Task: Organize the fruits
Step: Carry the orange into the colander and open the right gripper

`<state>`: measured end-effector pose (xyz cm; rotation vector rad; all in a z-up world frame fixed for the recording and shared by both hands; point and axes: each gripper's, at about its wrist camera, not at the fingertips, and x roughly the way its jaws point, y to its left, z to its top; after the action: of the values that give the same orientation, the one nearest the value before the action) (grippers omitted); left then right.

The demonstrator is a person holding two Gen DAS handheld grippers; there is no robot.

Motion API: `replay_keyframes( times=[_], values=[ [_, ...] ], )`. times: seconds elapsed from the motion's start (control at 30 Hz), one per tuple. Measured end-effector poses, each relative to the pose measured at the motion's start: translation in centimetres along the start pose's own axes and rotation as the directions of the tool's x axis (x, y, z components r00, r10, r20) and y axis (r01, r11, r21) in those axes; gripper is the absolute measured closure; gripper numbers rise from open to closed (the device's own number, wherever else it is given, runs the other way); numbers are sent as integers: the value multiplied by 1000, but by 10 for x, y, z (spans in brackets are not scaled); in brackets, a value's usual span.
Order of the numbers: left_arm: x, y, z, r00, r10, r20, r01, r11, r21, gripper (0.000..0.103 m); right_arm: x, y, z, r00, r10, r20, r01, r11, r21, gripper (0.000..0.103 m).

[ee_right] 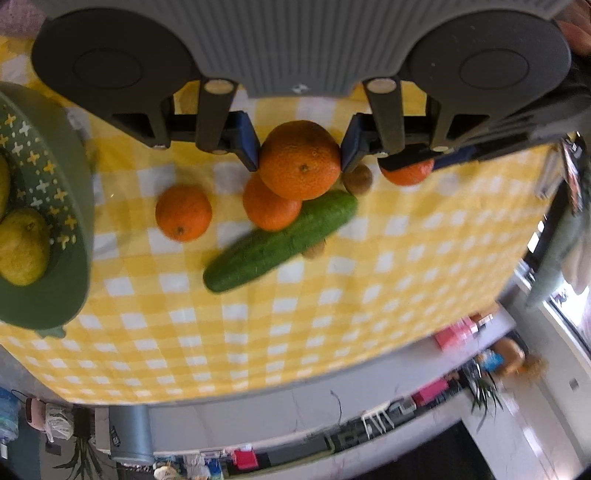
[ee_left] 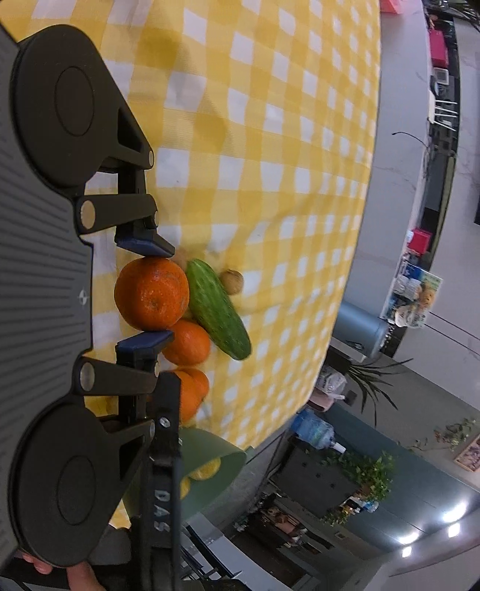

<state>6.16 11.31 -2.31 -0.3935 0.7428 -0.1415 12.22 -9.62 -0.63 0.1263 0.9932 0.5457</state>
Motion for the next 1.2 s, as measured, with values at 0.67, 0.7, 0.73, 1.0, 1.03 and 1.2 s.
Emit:
replay_keyframes(
  times=[0.67,0.7,0.73,1.0,1.03,1.2],
  values=[
    [-22,-101,25,986,-166,13,165,984,70,55,-127,-100,2,942,-163,292,70,950,303,58],
    [-16,-110,26,981,-192,0,192,979,72,55,-132,-110,0,938,-177,298,73,942,328,58],
    [-11,-116,27,977,-214,-14,215,974,72,55,-136,-120,-3,935,-192,299,78,932,354,58],
    [52,-163,29,955,-271,-125,283,955,93,55,-133,-174,-22,941,-246,233,114,879,463,58],
    [61,-168,29,956,-261,-136,276,955,107,55,-130,-175,-23,942,-249,223,126,883,453,58],
    [91,-177,29,948,-259,-183,279,956,93,55,-110,-175,-24,965,-195,174,110,907,407,56]
  ],
)
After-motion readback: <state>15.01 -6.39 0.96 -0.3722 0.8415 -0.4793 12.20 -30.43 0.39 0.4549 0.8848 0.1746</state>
